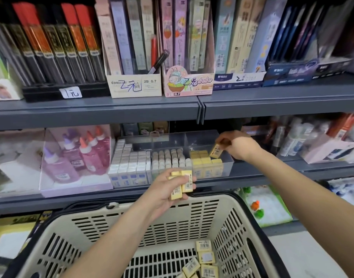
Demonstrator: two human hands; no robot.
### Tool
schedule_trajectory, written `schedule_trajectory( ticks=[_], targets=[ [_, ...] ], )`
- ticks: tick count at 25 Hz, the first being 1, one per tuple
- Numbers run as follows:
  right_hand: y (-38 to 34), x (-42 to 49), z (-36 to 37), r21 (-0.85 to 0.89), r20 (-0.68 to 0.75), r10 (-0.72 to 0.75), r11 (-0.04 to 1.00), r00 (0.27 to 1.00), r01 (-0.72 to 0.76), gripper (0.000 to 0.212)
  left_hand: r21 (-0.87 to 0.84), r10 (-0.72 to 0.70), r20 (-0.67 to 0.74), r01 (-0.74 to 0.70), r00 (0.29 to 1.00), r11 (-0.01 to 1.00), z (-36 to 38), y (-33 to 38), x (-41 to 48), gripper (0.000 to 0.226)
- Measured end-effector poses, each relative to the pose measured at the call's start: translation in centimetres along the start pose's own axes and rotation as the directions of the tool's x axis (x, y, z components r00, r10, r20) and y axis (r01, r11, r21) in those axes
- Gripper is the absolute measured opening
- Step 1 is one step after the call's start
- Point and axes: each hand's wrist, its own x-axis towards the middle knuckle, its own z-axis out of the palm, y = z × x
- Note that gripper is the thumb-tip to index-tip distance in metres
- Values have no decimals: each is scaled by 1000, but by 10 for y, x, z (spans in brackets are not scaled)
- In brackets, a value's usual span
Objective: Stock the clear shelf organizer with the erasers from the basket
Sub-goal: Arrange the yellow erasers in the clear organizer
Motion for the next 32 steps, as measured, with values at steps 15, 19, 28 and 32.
schedule_trajectory(
  ticks=[15,19,28,32],
  targets=[
    [-34,-28,15,-65,-16,-166,984,986,165,30,-43,0,-129,-6,992,999,-4,5,8,23],
    [-57,-63,15,389,135,-241,905,961,172,25,-17,2,-100,-4,995,1000,10,6,11,22],
    [-39,-57,0,578,187,-178,815,966,39,10,20,-32,-64,33,997,999,25,8,22,17],
    [-11,-26,-18,174,-121,22,985,992,0,15,-33,-15,-163,10,987,999,15,16,24,5]
  ],
)
